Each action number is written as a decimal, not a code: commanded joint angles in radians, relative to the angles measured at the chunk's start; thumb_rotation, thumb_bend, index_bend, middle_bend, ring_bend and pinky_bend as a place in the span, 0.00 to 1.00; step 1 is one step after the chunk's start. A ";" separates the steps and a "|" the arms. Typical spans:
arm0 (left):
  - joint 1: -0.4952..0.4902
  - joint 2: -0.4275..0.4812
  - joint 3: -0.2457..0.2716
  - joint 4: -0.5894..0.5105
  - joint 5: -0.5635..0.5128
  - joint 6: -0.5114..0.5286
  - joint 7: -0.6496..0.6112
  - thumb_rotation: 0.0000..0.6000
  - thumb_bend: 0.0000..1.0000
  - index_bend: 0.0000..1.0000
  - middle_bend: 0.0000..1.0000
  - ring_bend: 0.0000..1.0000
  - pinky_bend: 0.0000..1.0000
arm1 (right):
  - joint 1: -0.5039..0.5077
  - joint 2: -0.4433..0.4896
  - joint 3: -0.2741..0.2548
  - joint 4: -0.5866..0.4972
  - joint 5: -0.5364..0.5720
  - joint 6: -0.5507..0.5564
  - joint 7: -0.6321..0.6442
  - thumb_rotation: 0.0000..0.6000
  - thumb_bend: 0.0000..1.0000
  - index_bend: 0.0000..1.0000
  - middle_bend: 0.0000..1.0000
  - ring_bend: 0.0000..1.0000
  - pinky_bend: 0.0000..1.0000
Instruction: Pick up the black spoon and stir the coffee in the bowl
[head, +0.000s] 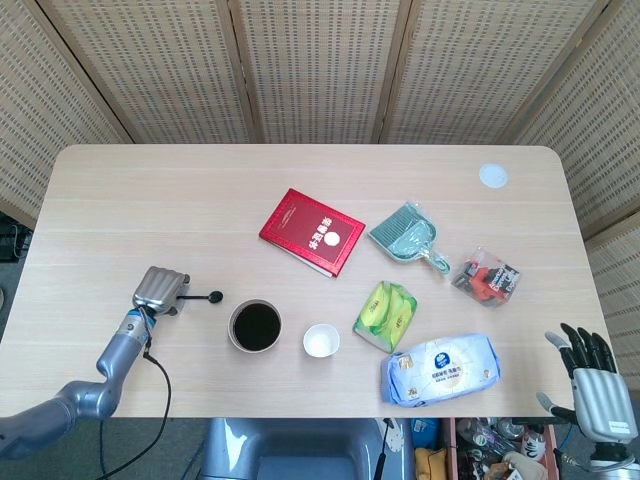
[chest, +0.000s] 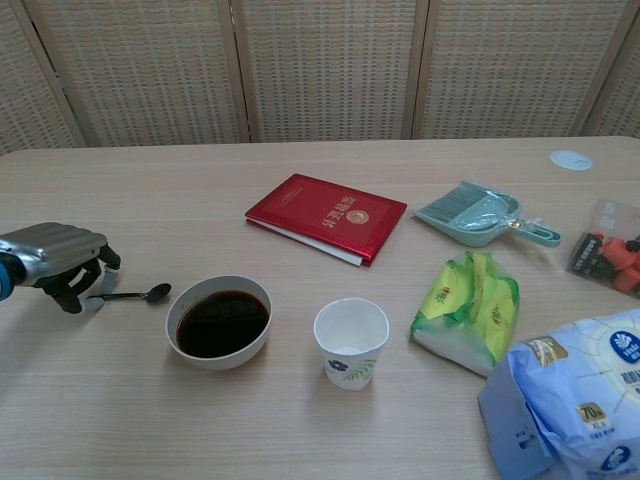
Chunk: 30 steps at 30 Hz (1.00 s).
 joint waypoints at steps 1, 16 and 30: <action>0.004 0.008 0.001 -0.002 0.003 0.005 -0.006 1.00 0.39 0.59 0.77 0.72 0.72 | -0.001 0.000 0.000 0.001 -0.002 0.003 0.001 1.00 0.24 0.22 0.15 0.02 0.09; 0.011 0.086 0.010 -0.066 0.055 0.084 0.035 1.00 0.39 0.62 0.78 0.73 0.72 | -0.012 0.001 -0.003 0.003 -0.008 0.020 0.009 1.00 0.24 0.22 0.15 0.02 0.09; -0.014 0.238 0.040 -0.201 0.304 0.352 0.208 1.00 0.39 0.63 0.78 0.73 0.72 | -0.014 0.001 -0.001 0.000 -0.015 0.026 0.009 1.00 0.24 0.22 0.15 0.02 0.09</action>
